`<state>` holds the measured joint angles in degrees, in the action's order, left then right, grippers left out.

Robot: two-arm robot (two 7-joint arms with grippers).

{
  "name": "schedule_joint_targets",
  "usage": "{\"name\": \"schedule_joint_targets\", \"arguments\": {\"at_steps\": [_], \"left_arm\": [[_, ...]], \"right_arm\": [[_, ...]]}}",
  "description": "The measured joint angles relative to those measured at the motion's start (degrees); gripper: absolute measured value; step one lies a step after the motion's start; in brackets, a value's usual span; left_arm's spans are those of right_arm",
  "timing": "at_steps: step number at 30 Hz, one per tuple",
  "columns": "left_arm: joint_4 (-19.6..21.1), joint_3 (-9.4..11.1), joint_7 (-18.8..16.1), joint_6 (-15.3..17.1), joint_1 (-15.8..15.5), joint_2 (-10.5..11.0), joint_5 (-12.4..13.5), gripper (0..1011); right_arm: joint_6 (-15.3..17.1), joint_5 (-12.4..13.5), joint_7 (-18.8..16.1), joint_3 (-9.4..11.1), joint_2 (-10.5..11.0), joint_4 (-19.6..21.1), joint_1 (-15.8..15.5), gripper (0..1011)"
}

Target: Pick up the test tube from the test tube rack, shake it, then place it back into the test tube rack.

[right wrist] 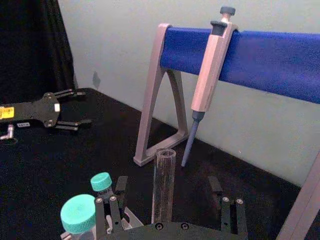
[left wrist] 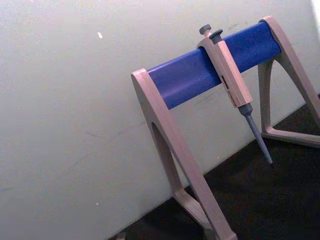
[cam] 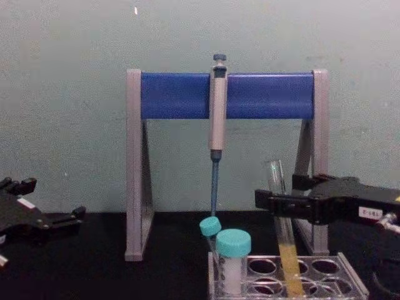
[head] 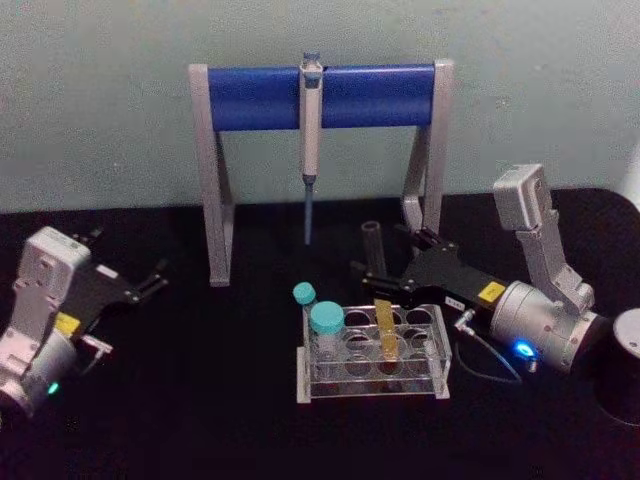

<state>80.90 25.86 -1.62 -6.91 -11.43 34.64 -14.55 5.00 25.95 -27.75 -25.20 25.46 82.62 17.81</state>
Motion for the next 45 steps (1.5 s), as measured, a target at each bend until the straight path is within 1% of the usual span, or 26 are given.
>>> {"name": "schedule_joint_targets", "arguments": {"at_steps": [11, 15, 31, 32, 34, 35, 37, 40, 41, 42, 45], "left_arm": [[0.0, 0.0, 0.0, 0.0, 0.0, 0.0, 0.0, 1001], [0.0, 0.0, 0.0, 0.0, 0.0, 0.0, 0.0, 1001], [0.0, 0.0, 0.0, 0.0, 0.0, 0.0, 0.0, 1001], [0.0, 0.0, 0.0, 0.0, 0.0, 0.0, 0.0, 1001], [0.0, 0.0, 0.0, 0.0, 0.0, 0.0, 0.0, 1001], [0.0, 0.0, 0.0, 0.0, 0.0, 0.0, 0.0, 1001], [0.0, 0.0, 0.0, 0.0, 0.0, 0.0, 0.0, 1001], [0.0, 0.0, 0.0, 0.0, 0.0, 0.0, 0.0, 1001], [0.0, 0.0, 0.0, 0.0, 0.0, 0.0, 0.0, 1001], [0.0, 0.0, 0.0, 0.0, 0.0, 0.0, 0.0, 1001], [0.0, 0.0, 0.0, 0.0, 0.0, 0.0, 0.0, 1001]], "right_arm": [[1.6, 0.3, -0.3, -0.4, -0.2, -0.9, 0.5, 1000], [1.6, 0.7, -0.7, -0.4, -0.2, -1.1, 0.6, 1000], [1.6, 0.6, -0.6, -0.4, -0.2, -1.1, 0.6, 996], [1.6, 0.6, -0.6, -0.4, -0.2, -1.1, 0.6, 962], [1.6, 0.6, -0.6, -0.4, -0.2, -1.1, 0.6, 933], [1.6, 0.6, -0.6, -0.4, -0.2, -1.1, 0.6, 890], [1.6, 0.5, -0.6, -0.4, -0.2, -1.1, 0.6, 860], [1.6, 0.5, -0.6, -0.4, -0.2, -1.1, 0.6, 755], [1.6, 0.5, -0.5, -0.4, -0.2, -1.1, 0.6, 755], [1.6, 0.5, -0.5, -0.4, -0.2, -1.1, 0.6, 704], [1.6, 0.5, -0.5, -0.4, -0.2, -1.0, 0.6, 596]]}}
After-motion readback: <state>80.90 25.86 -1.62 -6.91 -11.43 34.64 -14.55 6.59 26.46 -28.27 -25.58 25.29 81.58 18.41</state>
